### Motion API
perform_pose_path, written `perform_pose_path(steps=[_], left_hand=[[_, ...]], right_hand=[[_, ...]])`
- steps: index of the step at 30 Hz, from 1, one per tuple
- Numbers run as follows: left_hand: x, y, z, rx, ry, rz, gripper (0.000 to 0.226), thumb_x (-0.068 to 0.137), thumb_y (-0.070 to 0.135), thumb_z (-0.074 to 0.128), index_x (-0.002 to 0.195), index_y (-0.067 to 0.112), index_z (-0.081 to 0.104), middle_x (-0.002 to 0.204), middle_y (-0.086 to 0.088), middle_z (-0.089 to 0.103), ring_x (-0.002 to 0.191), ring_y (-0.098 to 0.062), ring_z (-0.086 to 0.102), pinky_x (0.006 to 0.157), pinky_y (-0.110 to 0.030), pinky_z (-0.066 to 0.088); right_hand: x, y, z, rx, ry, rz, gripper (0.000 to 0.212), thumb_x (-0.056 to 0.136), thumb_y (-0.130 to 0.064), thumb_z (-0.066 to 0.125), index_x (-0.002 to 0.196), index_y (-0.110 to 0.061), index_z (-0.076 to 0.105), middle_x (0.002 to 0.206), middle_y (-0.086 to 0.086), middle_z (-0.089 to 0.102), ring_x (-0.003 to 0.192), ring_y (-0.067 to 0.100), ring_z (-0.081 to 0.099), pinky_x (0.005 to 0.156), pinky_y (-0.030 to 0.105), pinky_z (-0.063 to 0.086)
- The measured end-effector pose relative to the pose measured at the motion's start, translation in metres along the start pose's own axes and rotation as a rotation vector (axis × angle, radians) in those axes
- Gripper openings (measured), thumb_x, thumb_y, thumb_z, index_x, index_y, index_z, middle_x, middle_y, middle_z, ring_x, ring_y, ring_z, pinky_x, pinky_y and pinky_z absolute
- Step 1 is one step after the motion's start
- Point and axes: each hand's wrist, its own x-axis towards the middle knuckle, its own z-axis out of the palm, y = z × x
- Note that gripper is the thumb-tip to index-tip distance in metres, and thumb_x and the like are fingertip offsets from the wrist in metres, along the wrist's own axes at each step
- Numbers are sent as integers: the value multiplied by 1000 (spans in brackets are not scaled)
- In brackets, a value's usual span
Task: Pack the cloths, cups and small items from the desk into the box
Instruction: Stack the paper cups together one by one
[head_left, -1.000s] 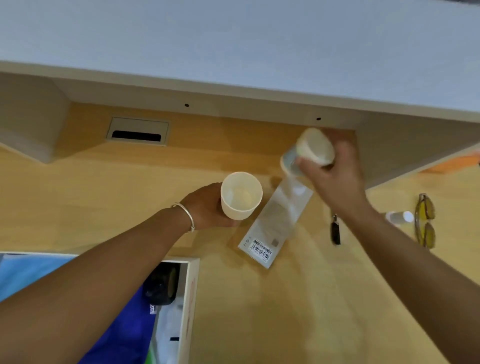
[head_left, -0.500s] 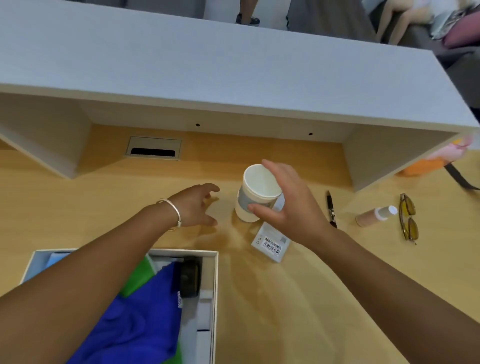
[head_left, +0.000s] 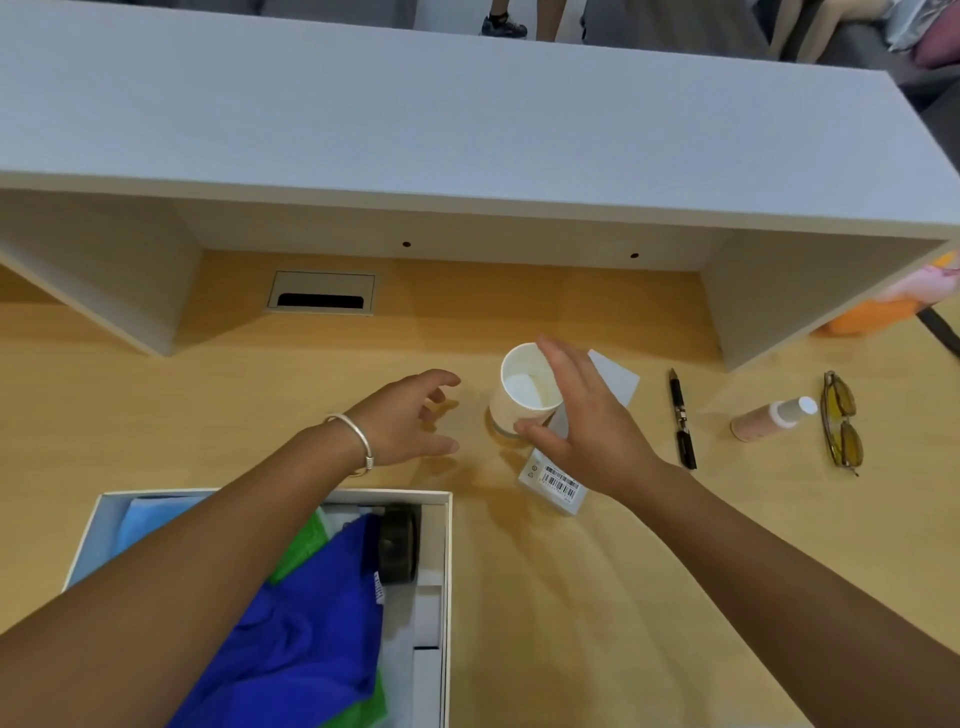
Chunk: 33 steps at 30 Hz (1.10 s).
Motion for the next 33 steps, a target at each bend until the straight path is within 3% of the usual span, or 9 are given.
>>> perform_pose_path(steps=[5,8,12,15,18,24,28,31,33], left_hand=[[16,17,13,-17,4,3,79,72,36,80,138,34,38,118,6,53,100,-12,59,86,-30,51],[24,23,21,-39,7,-3,80,71,34,82,137,36,37,116,7,54,98,-9,59,79,-23,48],[30,26,27,-115,-2,-21,83,67,32,84,136,40,38,109,15,56,95,0,58,70,-13,43],[33,30,32,-174,25,-38,74,66,32,85,124,51,43,105,23,57,93,5,59,71,-14,44],[33,33,33,-218,54,-50,67,68,29,84,105,65,42,105,23,60,86,14,59,69,-9,44],[21,43,28,-299,30,-56,70,70,16,83,125,41,46,118,11,60,93,5,64,85,-26,54],[-10,61,-1,-255,113,-19,89,60,41,86,134,48,38,127,15,52,108,1,58,83,-24,56],[-29,85,-14,-194,215,72,83,60,62,77,133,53,38,126,21,50,109,7,55,76,-19,56],[-28,99,-14,-97,284,110,72,68,61,72,133,50,42,125,18,51,109,6,55,76,-21,56]], right_hand=[[6,7,3,68,-33,-6,96,79,-53,67,149,-41,2,157,-15,14,141,4,13,100,27,28],[6,13,-1,325,-8,86,107,68,-53,76,146,-49,1,154,-18,21,135,1,30,103,27,34],[6,39,0,377,-67,225,98,72,-31,81,149,-34,21,141,-10,43,116,3,50,96,26,46],[12,49,12,319,-128,145,76,71,-25,82,137,-28,44,123,-10,56,105,-1,54,91,28,49],[19,53,26,326,-149,99,69,68,-25,82,128,-34,50,108,-20,57,96,-3,56,81,25,47],[25,58,41,392,-202,99,80,63,-55,77,129,-51,33,107,-32,57,102,-1,57,77,19,47],[27,62,41,331,-188,117,80,62,-59,76,128,-51,31,106,-26,58,96,-1,56,71,18,43],[26,60,42,280,-154,75,73,63,-53,75,126,-47,38,105,-26,56,95,-1,55,67,15,38],[26,60,44,255,-134,42,68,63,-49,75,122,-44,43,104,-24,55,95,0,54,67,18,40]])
